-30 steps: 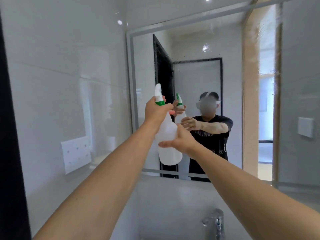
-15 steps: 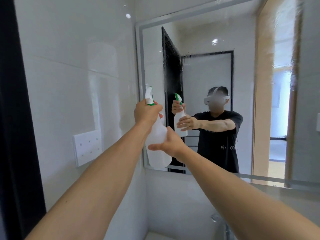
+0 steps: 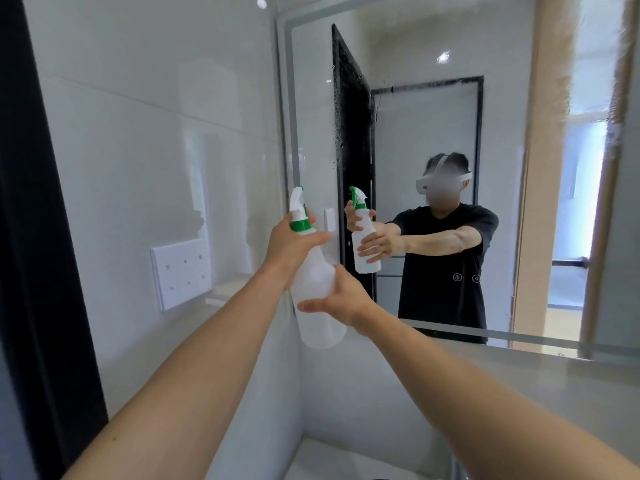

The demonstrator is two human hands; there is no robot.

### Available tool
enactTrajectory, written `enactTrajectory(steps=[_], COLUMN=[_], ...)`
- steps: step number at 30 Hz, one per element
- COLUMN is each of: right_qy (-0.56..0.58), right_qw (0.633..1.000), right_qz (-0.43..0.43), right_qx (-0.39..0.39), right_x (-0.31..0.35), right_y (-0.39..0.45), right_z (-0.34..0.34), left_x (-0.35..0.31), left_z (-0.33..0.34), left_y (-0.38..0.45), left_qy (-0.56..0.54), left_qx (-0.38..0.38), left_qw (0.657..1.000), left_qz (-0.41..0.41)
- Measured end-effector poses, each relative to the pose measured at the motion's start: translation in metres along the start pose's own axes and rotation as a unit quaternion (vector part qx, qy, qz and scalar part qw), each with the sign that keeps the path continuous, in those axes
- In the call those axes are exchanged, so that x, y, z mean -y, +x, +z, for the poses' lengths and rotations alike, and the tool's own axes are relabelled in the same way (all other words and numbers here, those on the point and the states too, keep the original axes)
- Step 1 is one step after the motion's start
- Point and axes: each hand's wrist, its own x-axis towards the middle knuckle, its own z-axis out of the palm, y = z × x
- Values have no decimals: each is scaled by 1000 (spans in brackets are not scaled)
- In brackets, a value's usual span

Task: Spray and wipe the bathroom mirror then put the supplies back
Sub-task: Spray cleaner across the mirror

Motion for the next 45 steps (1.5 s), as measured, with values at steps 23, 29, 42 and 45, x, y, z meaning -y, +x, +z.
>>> enactTrajectory(steps=[23,29,42,45], right_qy=[12,18,26,29], right_qw=[998,996,995,995], right_qz=[64,80,94,96], right_qx=[25,37,25,16], right_x=[-56,-64,-83,-85], right_y=[-32,-39,-57,-64], right_z=[20,19,14,12], left_x=[58,67,78,79], left_z=[18,23,38,43], left_y=[-29,-37,-53,-59], left_qy=[-10,-25,-6,-9], left_qx=[-5,-15,-20,-8], left_qw=[997,997,995,995], left_qz=[-70,-78,-96,-95])
